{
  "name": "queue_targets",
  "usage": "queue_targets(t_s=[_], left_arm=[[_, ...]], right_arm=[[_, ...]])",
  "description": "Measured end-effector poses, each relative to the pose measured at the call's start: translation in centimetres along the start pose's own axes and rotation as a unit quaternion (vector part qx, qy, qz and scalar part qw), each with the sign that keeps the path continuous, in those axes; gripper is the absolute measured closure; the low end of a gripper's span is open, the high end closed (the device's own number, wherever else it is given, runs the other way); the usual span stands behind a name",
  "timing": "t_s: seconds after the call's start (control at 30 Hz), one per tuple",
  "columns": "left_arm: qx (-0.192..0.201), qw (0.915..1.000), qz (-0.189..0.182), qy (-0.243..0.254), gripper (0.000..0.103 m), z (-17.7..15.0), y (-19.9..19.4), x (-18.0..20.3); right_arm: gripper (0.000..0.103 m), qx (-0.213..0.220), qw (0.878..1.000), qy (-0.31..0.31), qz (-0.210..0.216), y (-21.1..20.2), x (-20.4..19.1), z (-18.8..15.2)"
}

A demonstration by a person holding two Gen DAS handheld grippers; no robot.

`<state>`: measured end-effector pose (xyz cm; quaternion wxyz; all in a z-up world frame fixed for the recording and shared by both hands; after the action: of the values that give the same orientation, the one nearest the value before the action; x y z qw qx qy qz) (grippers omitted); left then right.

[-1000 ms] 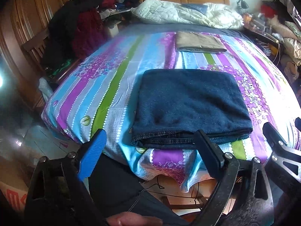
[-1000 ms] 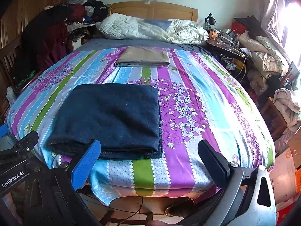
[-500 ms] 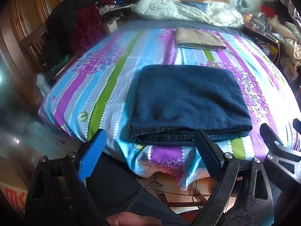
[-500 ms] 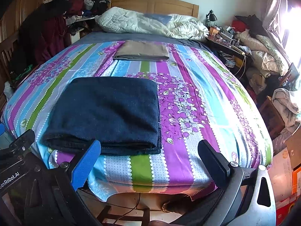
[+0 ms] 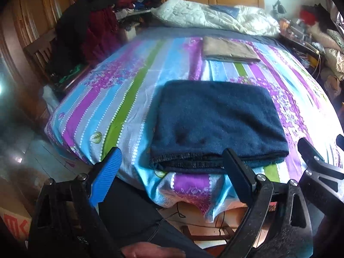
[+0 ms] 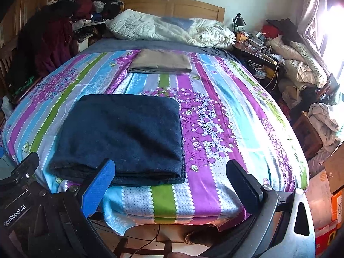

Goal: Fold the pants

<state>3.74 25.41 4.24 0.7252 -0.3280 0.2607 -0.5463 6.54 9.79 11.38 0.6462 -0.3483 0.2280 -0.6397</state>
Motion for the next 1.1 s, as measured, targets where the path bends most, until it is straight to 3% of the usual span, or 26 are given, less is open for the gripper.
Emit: queue_targets(t_s=[0.2, 0.77, 1.1], left_arm=[[0.017, 0.9997, 0.009, -0.013, 0.010, 0.7, -0.3, -1.0], [-0.003, 0.9995, 0.006, -0.030, 0.009, -0.4, 0.5, -1.6], [0.020, 0.9989, 0.013, -0.041, 0.009, 1.7, 0.2, -2.2]], right_arm=[[0.000, 0.009, 1.000, -0.020, 0.009, -0.6, -2.0, 0.3], [0.000, -0.012, 1.000, -0.004, 0.020, 0.0, -1.6, -1.0], [0.000, -0.023, 0.999, -0.007, 0.026, 0.3, -2.0, -1.6]])
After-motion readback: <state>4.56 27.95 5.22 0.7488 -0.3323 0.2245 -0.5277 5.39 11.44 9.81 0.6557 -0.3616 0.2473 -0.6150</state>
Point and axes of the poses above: each gripper's, at about its wrist camera, not at the fingertips, and y roughly the way its jaws point, x to its right, z to its top, the point moved 9 cm from there along y, roughly the way its jaws point, and after that the axes turned 2 degrees about -z, right-handed, at the moved point
